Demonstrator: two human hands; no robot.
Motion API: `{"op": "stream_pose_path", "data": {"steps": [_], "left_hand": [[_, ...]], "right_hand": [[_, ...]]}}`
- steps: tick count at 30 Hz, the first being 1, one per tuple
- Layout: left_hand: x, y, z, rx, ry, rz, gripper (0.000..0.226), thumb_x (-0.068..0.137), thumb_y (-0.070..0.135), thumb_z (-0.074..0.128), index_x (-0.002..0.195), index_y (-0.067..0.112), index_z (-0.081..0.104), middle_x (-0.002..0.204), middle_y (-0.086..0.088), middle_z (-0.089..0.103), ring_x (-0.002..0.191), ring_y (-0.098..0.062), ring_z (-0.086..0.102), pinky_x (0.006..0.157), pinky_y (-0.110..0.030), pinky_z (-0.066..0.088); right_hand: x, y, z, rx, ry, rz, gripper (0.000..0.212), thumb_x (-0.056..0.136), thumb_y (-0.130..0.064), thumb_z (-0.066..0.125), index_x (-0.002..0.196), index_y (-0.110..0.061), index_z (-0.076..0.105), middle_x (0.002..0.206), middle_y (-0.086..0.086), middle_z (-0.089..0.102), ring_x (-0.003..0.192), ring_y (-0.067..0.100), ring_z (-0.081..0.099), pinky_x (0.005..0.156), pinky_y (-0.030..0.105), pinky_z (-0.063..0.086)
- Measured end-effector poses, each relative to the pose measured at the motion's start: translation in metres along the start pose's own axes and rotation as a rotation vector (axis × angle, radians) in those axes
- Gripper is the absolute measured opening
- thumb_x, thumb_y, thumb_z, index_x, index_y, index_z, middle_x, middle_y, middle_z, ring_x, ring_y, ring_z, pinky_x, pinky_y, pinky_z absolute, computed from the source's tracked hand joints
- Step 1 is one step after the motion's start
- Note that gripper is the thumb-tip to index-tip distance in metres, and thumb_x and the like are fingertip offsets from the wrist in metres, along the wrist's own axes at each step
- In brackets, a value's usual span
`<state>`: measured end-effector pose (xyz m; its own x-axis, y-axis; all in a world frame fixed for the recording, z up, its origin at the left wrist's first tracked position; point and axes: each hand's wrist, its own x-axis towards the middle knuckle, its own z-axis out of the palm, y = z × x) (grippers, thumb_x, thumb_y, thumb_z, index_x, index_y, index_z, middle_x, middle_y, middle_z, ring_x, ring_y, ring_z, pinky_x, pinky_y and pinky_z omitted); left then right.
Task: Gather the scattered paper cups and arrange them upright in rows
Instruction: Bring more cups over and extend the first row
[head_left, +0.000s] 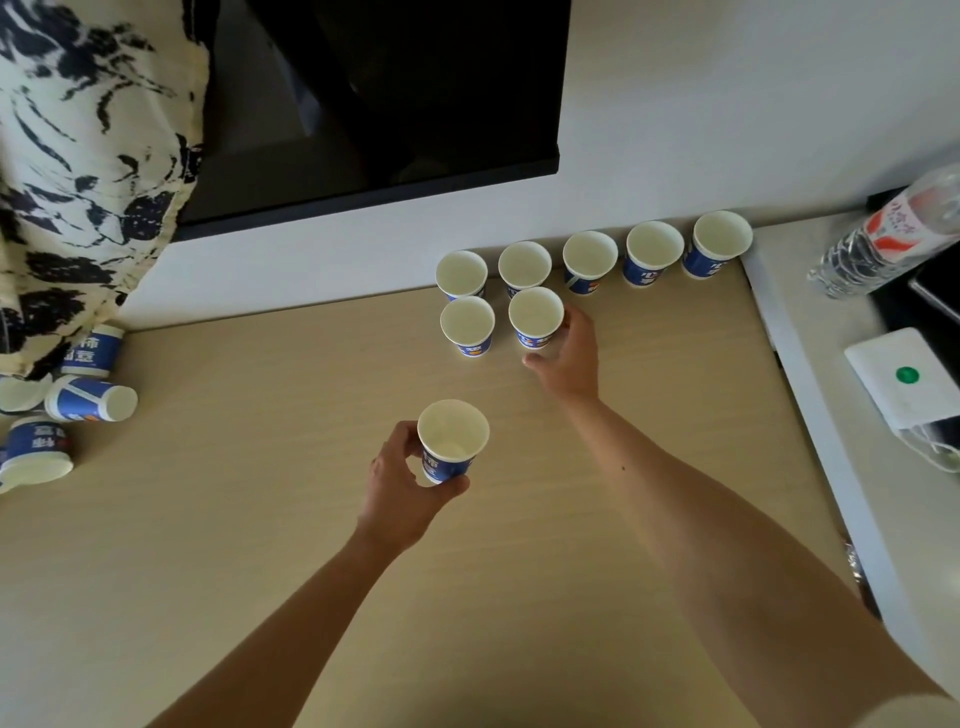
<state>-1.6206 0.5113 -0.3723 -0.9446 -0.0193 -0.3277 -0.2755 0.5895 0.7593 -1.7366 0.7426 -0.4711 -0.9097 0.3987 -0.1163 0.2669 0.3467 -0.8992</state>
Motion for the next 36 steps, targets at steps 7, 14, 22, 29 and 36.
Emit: {"op": "stream_pose_path", "data": {"steps": [7,14,22,29,36], "left_hand": [[0.008,0.014,0.01,-0.015,-0.008,0.021,0.06,0.061,0.025,0.09,0.111,0.027,0.055,0.104,0.011,0.066,0.1,-0.009,0.058,0.077,-0.03,0.046],[0.023,0.048,0.025,-0.003,-0.026,0.126,0.057,0.064,0.022,0.089,0.112,0.017,0.059,0.101,0.005,0.065,0.093,-0.014,0.057,0.073,-0.023,0.039],[0.027,0.075,0.048,0.076,-0.063,0.28,0.063,0.065,0.021,0.088,0.12,0.015,0.058,0.111,0.005,0.062,0.098,-0.017,0.056,0.085,-0.022,0.042],[0.03,0.059,0.052,0.138,-0.074,0.177,0.069,0.067,0.023,0.087,0.127,0.019,0.053,0.115,0.005,0.057,0.104,-0.016,0.054,0.085,-0.02,0.037],[0.03,0.038,0.045,0.147,-0.067,0.129,0.058,0.071,0.021,0.084,0.122,0.02,0.057,0.113,0.007,0.058,0.104,-0.015,0.053,0.085,-0.03,0.047]], "right_hand": [[-0.068,-0.001,-0.016,0.153,0.019,0.116,0.052,0.074,0.0,0.066,0.122,-0.016,0.056,0.115,0.002,0.059,0.1,0.016,0.058,0.088,0.031,0.047],[-0.096,-0.028,-0.057,0.5,-0.601,0.133,0.057,0.073,-0.004,0.066,0.129,-0.012,0.058,0.126,0.009,0.067,0.119,0.022,0.06,0.1,0.036,0.047],[-0.088,-0.036,-0.076,0.409,-0.494,0.032,0.058,0.069,-0.021,0.084,0.124,-0.027,0.064,0.12,0.004,0.069,0.118,0.032,0.06,0.104,0.06,0.043],[-0.044,-0.015,-0.093,0.316,-0.001,0.138,0.051,0.067,-0.024,0.089,0.109,-0.033,0.061,0.101,-0.011,0.071,0.096,0.012,0.065,0.08,0.034,0.051],[0.0,0.006,-0.082,0.007,0.056,0.104,0.052,0.067,-0.027,0.087,0.104,-0.032,0.051,0.102,-0.011,0.067,0.093,0.012,0.064,0.079,0.032,0.053]]}}
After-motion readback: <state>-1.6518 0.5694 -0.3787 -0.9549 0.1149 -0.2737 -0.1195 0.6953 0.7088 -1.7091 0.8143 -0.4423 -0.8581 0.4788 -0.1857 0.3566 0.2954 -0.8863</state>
